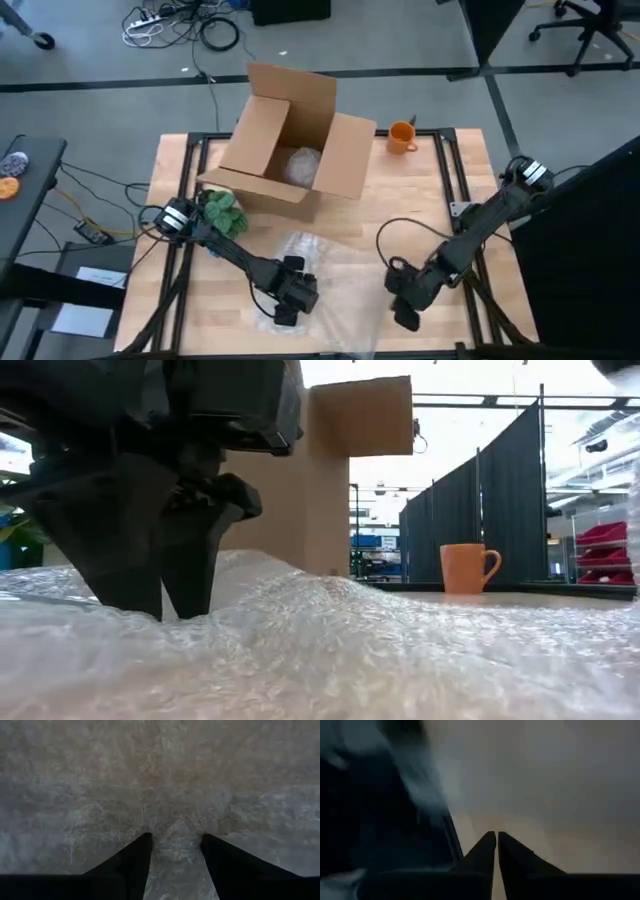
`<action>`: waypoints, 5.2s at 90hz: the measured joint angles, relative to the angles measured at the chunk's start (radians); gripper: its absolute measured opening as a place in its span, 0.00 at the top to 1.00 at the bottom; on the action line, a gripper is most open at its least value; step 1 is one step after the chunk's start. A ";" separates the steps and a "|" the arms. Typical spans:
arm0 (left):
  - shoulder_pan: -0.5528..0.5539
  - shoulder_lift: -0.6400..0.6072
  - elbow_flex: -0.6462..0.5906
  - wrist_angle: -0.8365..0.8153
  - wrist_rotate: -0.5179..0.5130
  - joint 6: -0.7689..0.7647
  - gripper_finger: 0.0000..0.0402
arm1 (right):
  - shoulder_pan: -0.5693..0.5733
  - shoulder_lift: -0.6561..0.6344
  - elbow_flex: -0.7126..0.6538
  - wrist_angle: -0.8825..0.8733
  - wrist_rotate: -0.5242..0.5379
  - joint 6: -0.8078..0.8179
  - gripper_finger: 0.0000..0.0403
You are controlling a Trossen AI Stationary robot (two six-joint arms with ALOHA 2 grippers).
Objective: Wrap mug
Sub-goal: Wrap the orange mug with the bubble wrap
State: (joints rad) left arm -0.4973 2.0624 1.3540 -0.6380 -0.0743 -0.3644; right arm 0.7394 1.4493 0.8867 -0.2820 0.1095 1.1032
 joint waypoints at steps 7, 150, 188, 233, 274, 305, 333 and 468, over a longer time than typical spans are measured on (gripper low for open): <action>0.006 0.002 0.007 -0.003 0.004 0.003 0.58 | -0.024 -0.026 0.000 0.060 0.056 -0.102 1.00; -0.224 -0.329 -0.177 -0.361 0.079 -0.369 0.58 | -0.061 0.169 -0.147 0.246 0.148 -0.147 1.00; -0.239 -0.331 -0.365 0.030 0.005 -0.396 0.58 | -0.061 0.169 -0.158 0.259 0.179 -0.177 1.00; -0.261 -0.333 -0.399 -0.028 -0.018 -0.482 0.58 | -0.001 0.168 -0.156 0.054 0.141 -0.035 1.00; -0.343 -0.338 -0.391 -0.216 0.119 -0.785 0.58 | 0.088 -0.018 -0.163 -0.329 -0.210 0.248 1.00; -0.354 -0.374 -0.136 -0.618 -0.208 -0.892 0.58 | 0.067 -0.151 -0.160 -0.211 0.210 0.126 1.00; -0.306 -0.368 -0.146 -0.455 -0.708 -0.854 0.58 | -0.040 0.053 -0.158 0.080 0.220 -0.115 1.00; -0.315 -0.389 -0.085 -0.274 -1.066 -0.569 0.58 | -0.093 -0.361 -0.111 -0.291 0.587 -0.391 1.00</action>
State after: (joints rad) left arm -0.8120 1.6735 1.2690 -0.9119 -1.1399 -0.9331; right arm 0.6459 1.0884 0.7761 -0.5726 0.6964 0.7123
